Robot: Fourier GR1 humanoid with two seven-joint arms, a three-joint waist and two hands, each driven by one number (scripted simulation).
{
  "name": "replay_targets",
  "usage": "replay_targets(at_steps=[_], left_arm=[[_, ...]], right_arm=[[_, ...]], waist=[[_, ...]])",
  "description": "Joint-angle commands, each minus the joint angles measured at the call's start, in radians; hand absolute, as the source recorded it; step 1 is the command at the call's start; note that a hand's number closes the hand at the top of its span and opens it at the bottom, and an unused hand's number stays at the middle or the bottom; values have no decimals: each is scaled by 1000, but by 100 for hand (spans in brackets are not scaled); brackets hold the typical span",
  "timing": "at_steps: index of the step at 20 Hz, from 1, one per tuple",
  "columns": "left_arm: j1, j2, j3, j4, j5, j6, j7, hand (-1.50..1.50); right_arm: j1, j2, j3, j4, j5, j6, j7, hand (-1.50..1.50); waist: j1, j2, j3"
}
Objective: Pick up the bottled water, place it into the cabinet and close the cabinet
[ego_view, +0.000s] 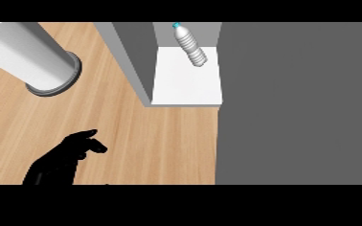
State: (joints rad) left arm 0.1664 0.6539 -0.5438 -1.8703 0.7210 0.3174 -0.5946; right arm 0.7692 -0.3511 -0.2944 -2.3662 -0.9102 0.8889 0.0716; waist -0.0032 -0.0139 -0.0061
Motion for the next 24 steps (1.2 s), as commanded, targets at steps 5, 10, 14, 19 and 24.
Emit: replay_targets(at_steps=[5, 10, 14, 19, 24], left_arm=[[131, 133, 143, -71, 83, -88, -40, -150], [180, 178, 197, -95, 122, -113, -32, -150], [226, 197, 215, -85, 151, -162, -40, -150], [257, 221, 255, -93, 178, -190, -47, -150], [303, 249, 307, -90, 205, -229, -67, -150]], right_arm=[[2, -5, 72, -303, 119, -6, 83, 150], [-44, -25, 148, -313, 133, -22, 123, 150], [-116, -49, 203, -303, 151, -20, 159, 150], [-220, -80, 259, -285, 163, -46, 210, 150], [-303, -83, 335, -252, 161, -111, 262, 150]], waist=[[26, -6, -4], [35, -12, -9], [39, -14, -13], [43, -20, -17], [55, -26, -19]])
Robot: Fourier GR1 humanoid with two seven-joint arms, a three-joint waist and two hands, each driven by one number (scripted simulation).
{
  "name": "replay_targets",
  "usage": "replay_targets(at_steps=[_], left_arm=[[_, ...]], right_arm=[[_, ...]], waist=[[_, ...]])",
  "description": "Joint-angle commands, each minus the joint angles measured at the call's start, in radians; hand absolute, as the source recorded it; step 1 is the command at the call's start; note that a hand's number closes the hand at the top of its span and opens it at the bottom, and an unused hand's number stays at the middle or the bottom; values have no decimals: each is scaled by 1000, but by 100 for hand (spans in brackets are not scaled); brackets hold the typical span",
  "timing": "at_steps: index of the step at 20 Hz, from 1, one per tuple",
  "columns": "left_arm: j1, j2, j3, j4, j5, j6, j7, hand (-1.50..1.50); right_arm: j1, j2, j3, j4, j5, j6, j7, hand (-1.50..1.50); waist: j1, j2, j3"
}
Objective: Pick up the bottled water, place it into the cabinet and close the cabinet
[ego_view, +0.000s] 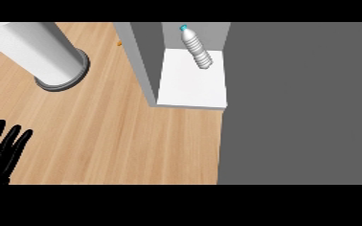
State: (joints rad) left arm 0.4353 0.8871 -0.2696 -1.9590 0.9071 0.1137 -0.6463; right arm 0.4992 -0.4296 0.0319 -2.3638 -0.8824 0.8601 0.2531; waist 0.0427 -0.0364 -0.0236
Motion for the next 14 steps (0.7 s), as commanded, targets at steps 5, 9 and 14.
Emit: replay_targets(at_steps=[5, 9, 14], left_arm=[[77, 52, 58, 3, 30, -67, -13, -150], [95, 78, 103, 6, 53, -96, -17, -150], [129, 89, 128, 20, 72, -149, -33, -150]], right_arm=[[-120, 17, 120, -204, 149, -168, 140, 150], [-202, 33, 189, -174, 149, -247, 184, 150], [-362, 79, 271, -134, 170, -360, 239, 150]], waist=[[18, 0, -2], [22, -4, -3], [41, 1, -2]])
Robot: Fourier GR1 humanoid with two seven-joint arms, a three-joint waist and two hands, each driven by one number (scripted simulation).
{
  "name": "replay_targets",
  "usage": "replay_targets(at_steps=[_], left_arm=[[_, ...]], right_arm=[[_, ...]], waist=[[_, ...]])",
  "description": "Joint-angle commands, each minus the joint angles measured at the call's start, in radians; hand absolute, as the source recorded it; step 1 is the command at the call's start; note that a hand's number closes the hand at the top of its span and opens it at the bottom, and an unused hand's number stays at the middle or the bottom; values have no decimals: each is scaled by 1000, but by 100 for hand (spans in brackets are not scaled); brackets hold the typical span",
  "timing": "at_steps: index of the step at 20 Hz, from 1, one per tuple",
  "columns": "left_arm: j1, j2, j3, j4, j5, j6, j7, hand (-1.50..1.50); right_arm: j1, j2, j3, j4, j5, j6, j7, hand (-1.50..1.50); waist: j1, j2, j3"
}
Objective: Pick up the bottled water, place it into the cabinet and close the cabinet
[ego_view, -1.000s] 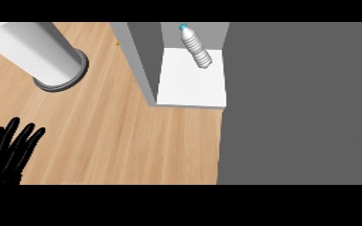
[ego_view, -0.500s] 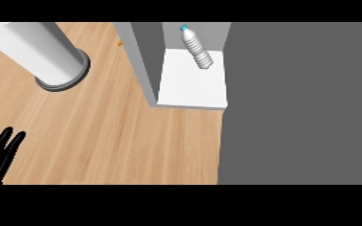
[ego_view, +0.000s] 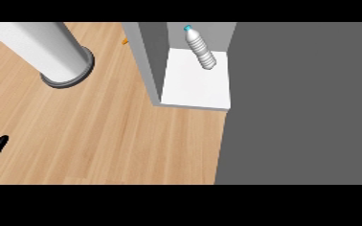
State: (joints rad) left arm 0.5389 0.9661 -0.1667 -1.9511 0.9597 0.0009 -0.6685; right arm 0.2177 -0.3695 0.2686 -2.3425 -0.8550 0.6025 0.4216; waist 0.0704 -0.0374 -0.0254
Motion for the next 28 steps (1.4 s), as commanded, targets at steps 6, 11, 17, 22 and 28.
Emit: replay_targets(at_steps=[6, 11, 17, 22, 28], left_arm=[[56, 34, 66, 24, 31, -75, -21, -150], [77, 50, 107, 28, 43, -130, -43, -150], [124, 67, 159, 78, 62, -239, -73, -150], [189, 82, 241, 86, 101, -311, -84, -150], [324, 18, 327, 135, 63, -398, -144, -150]], right_arm=[[-264, 116, 132, -69, 173, -275, 127, 150], [-467, 208, 229, 50, 213, -423, 196, 150], [-781, 364, 345, 292, 207, -536, 328, 150], [-1047, 368, 347, 485, 63, -565, 248, 150], [-1150, 369, 216, 658, -66, -606, 302, 150]], waist=[[17, 6, 2], [48, 14, 5], [75, 32, 13], [43, 37, 23], [-10, 35, 25]])
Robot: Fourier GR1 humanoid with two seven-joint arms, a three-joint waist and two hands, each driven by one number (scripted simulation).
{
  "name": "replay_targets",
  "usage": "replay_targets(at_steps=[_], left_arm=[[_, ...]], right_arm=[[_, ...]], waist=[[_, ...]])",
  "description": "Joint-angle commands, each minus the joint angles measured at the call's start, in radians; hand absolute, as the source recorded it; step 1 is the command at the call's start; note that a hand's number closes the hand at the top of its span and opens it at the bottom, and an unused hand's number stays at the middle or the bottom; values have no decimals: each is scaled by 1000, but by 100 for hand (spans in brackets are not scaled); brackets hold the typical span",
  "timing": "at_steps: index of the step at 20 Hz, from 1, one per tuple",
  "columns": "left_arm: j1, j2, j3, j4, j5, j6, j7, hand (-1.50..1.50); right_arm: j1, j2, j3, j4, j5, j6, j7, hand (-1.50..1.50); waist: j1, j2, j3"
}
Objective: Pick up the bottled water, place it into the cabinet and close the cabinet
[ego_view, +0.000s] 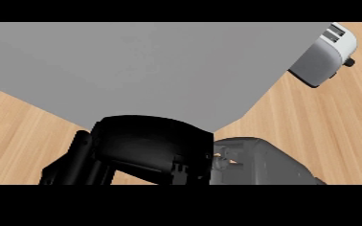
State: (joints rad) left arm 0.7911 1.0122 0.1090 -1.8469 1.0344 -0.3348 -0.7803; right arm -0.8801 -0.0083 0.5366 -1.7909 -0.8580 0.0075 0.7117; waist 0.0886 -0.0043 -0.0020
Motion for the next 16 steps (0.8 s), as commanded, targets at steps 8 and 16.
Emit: replay_targets(at_steps=[8, 16], left_arm=[[74, -105, 108, 53, -16, -116, 4, -150], [142, -158, 205, -26, -28, -165, 53, -150]], right_arm=[[29, 8, -79, 303, -68, 135, -76, 150], [-24, -52, -265, 558, -35, 271, -163, 150]], waist=[[-67, 7, 2], [-50, 8, 3]])
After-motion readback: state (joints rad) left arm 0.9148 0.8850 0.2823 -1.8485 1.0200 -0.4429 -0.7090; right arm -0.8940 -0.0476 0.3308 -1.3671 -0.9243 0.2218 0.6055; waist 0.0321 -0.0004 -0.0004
